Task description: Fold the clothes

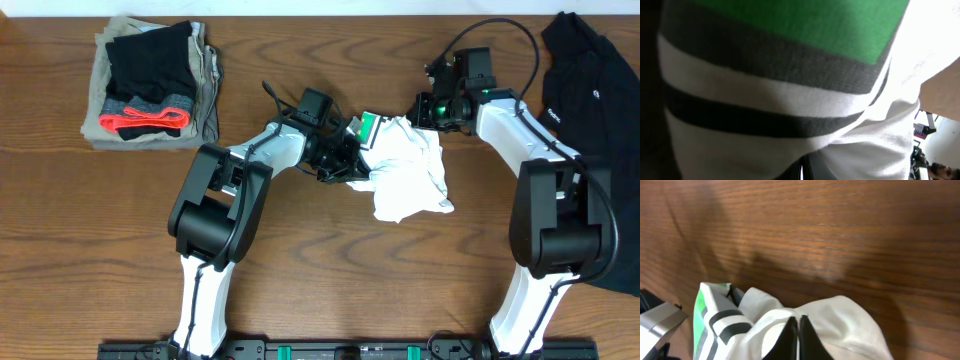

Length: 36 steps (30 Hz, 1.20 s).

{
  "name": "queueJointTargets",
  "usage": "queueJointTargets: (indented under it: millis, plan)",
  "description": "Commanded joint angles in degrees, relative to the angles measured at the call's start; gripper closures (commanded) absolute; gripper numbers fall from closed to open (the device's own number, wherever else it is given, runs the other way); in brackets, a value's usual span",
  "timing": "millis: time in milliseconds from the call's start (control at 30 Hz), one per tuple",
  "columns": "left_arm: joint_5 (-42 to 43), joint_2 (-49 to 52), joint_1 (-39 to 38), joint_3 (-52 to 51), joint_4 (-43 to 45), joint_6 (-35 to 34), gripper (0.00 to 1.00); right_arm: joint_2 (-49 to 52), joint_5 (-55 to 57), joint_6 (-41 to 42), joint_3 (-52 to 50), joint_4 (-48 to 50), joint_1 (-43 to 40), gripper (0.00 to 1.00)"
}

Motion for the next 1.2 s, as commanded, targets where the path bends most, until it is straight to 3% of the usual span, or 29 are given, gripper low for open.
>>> queueJointTargets:
  millis: [0,200,267,333,567,800,933,1067,1167]
  plan:
    - [-6.8,3.1,0.3,-0.5,-0.4,-0.3,0.94,0.0,-0.6,1.4,0.8,-0.5,-2.8,0.99]
    - [-6.8,3.1,0.3,-0.5,-0.4,-0.3,0.94,-0.1,-6.0,1.6,0.8,-2.8,-5.8,0.97]
    - [-6.8,3.1,0.3,-0.5,-0.4,-0.3,0.94,-0.1,-7.8,2.0,0.8,-3.1,-6.2,0.81]
    - [-6.8,3.1,0.3,-0.5,-0.4,-0.3,0.94,-0.1,-9.2,1.9,0.8,-3.1,-6.1,0.73]
    - [-6.8,3.1,0.3,-0.5,-0.4,-0.3,0.94,-0.1,-7.5,-9.2,0.7,-3.6,-4.1,0.62]
    - [-6.8,3.1,0.3,-0.5,-0.4,-0.3,0.94,-0.1,-1.4,-20.6,0.7,-3.8,-2.2,0.64]
    - [-6.8,3.1,0.3,-0.5,-0.4,-0.3,0.94,-0.1,0.9,-22.6,0.7,-3.0,-2.0,0.66]
    - [-6.8,3.1,0.3,-0.5,-0.4,-0.3,0.94,0.2,3.2,-23.9,0.6,-1.1,-2.0,0.82]
    - [-6.8,3.1,0.3,-0.5,-0.4,-0.3,0.94,0.8,3.3,-24.5,0.6,0.6,-2.0,0.86]
